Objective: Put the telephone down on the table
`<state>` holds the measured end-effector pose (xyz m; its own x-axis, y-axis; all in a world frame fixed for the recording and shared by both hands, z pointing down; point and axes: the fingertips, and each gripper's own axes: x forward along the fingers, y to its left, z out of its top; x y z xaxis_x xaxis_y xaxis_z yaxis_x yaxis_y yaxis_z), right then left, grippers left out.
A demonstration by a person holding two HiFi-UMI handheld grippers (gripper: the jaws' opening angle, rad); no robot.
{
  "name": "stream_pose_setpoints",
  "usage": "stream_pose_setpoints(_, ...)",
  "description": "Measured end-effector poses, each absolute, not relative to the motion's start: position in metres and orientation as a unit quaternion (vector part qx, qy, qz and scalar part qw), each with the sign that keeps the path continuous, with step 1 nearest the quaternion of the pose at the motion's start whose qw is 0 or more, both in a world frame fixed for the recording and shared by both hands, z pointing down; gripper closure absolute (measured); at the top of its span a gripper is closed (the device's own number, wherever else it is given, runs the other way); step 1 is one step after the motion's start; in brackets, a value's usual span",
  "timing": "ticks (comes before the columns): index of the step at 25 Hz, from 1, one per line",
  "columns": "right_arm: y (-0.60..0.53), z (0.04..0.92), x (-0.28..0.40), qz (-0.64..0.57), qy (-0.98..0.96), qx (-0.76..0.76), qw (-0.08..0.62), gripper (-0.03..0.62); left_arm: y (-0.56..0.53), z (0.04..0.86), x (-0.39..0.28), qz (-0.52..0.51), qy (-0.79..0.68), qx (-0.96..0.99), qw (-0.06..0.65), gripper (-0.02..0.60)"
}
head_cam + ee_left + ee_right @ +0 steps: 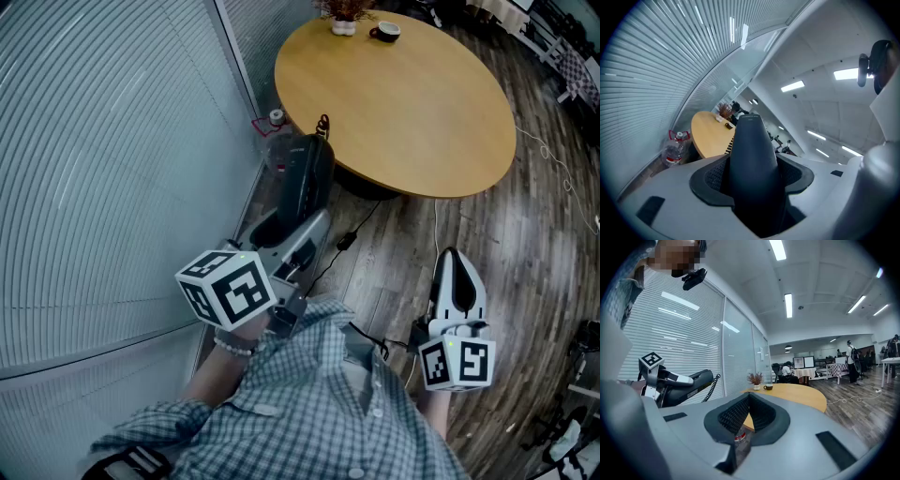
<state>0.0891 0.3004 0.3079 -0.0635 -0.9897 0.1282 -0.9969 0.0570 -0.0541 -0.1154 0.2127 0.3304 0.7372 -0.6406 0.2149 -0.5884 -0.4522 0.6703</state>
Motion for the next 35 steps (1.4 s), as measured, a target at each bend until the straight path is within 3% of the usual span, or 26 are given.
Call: stream_pose_setpoints(35,0.286,0.315,0.023,0.064,-0.698,0.713,0.016,0.586,0.179,0.319,-0.177,-0.030,-0.317,0.877,0.359,0.301)
